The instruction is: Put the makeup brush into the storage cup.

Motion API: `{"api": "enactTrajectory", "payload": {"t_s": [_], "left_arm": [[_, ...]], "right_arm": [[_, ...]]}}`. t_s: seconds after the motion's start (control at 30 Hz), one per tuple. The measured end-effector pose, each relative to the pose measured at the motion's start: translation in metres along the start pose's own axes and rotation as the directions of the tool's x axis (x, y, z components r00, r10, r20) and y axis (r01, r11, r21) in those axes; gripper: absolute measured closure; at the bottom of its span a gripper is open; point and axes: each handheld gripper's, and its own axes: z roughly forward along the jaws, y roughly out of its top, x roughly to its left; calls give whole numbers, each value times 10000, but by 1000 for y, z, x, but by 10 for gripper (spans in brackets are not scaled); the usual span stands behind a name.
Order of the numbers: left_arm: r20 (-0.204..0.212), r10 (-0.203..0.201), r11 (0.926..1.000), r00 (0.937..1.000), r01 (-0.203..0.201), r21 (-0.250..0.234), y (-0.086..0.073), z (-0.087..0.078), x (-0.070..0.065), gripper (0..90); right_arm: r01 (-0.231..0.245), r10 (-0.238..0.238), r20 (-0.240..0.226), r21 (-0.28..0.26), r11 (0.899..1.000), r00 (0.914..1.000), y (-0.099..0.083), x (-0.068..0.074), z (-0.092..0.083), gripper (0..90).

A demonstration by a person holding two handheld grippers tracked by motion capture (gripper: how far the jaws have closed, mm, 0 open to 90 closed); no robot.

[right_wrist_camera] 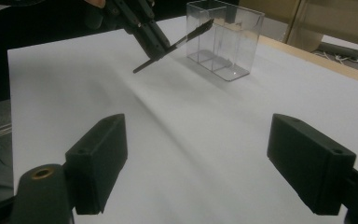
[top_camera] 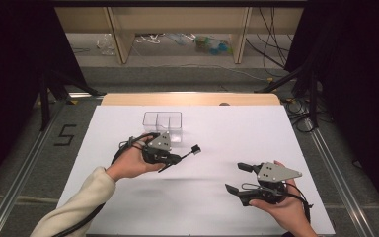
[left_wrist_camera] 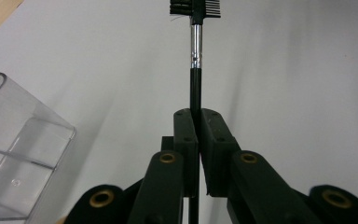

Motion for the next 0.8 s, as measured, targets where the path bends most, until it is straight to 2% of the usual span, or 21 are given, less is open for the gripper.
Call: {"api": "enactTrajectory", "payload": {"t_s": [0.13, 0.27, 0.33, 0.4, 0.47, 0.6, 0.63, 0.8], "left_arm": [[-259, -97, 9996, 9996, 90, -266, -4, -3, -1, 854], [-309, -349, 9983, 9989, 334, -478, -7, -4, -1, 854], [-395, -489, 9962, 9980, 459, -737, -9, -4, -1, 854], [-358, -570, 9956, 9977, 542, -764, -10, -5, -1, 854], [-413, -794, 9926, 9960, 752, -954, -12, -5, -2, 854], [-635, -945, 9894, 9935, 866, -1169, -14, -7, -2, 854], [-693, -1063, 9863, 9919, 964, -1339, -15, -7, -2, 854], [-700, -1176, 9831, 9906, 1061, -1494, -18, -8, -3, 854]], "right_arm": [[-2, 2, -1, -4, 10000, 10000, 0, 0, 0, 213], [0, 0, -1, -1, 10000, 10000, 0, 0, 0, 213], [-2, 2, -14, 8, 10000, 10000, 0, 0, 0, 213], [-3, 3, -16, 5, 10000, 10000, 0, 0, 0, 213], [2, -2, -15, 7, 10000, 10000, 0, 0, 0, 213], [1, -1, -11, -2, 10000, 10000, 0, 0, 0, 213], [2, -2, -13, -2, 10000, 10000, 0, 0, 0, 213], [-29, 29, -17, 7, 10000, 10000, 0, 0, 0, 213]]}}
